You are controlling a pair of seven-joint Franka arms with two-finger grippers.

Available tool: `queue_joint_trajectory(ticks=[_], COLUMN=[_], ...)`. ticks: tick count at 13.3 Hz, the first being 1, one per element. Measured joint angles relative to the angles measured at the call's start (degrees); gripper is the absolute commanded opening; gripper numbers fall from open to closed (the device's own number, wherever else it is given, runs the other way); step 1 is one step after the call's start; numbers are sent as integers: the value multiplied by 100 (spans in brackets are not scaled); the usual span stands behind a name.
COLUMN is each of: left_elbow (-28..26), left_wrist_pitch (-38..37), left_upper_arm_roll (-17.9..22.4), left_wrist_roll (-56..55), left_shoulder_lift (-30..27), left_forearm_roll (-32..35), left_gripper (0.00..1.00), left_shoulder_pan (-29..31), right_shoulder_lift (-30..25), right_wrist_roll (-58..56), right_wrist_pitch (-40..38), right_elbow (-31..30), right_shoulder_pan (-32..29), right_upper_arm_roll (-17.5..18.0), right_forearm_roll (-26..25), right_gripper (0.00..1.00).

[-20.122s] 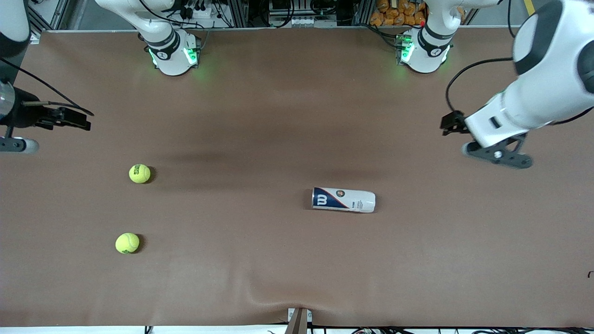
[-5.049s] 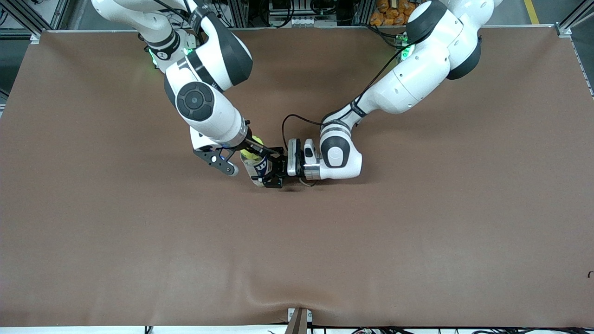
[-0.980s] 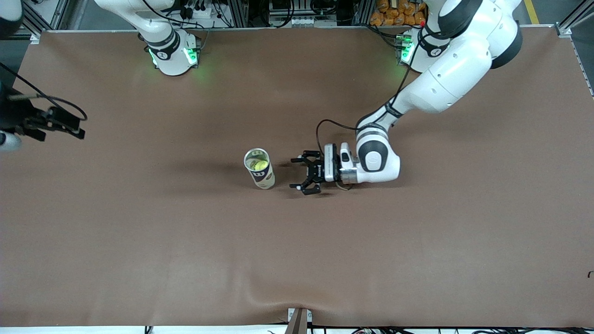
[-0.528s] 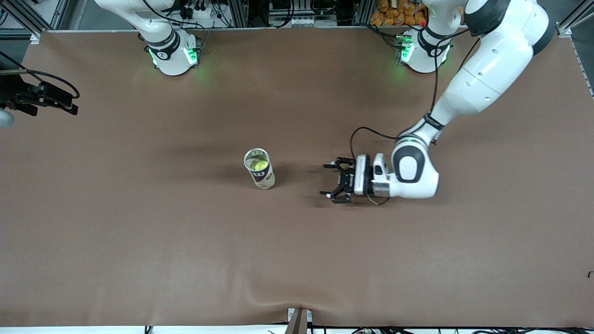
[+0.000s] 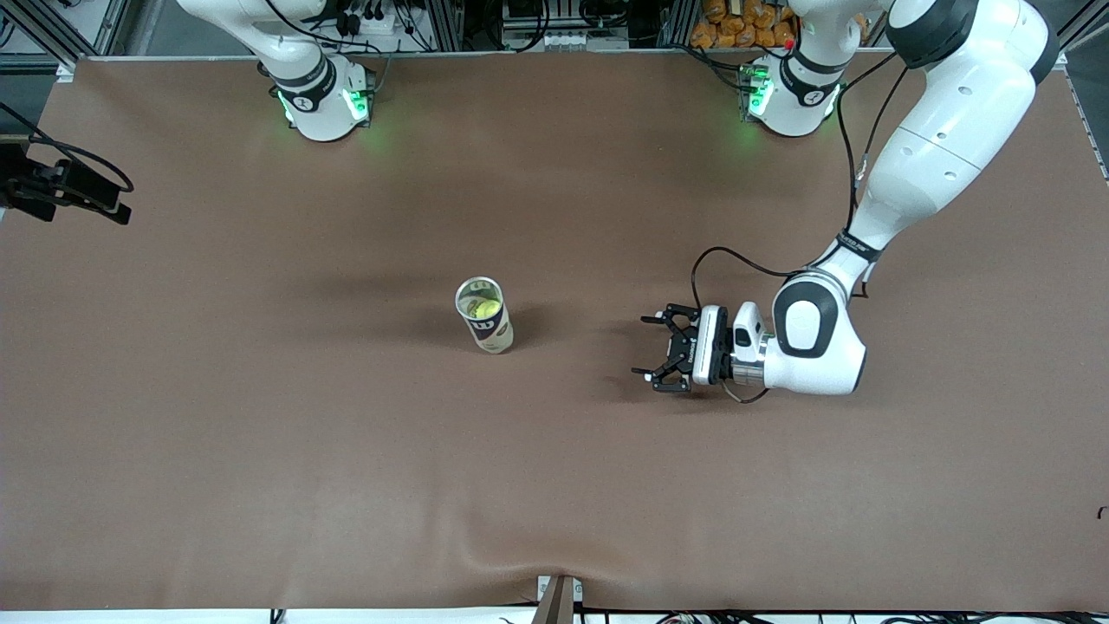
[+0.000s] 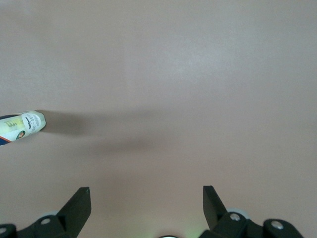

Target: Insert tennis ball vertically with right arm

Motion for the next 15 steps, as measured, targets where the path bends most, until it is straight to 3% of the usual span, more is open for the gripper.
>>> queue_joint_trajectory(ticks=[7,15], left_elbow=[236,297], left_wrist_pitch=[-668,-1779], left_upper_arm_roll=[785,2292], left_wrist_roll=[-1617,-5673], left_shoulder_lift=[-393,-2238], left_forearm_roll=[1020,2824], left_gripper=[100,100], left_shoulder_pan=[-93,-1092], right_shoulder_lift=[1,66], right_wrist_roll=[1,1], right_wrist_pitch=[195,308], right_elbow=[-1,-17], right_shoulder_pan=[-1,-1], right_upper_arm_roll=[2,24], right_forearm_roll=[0,0], right_gripper=[100,100])
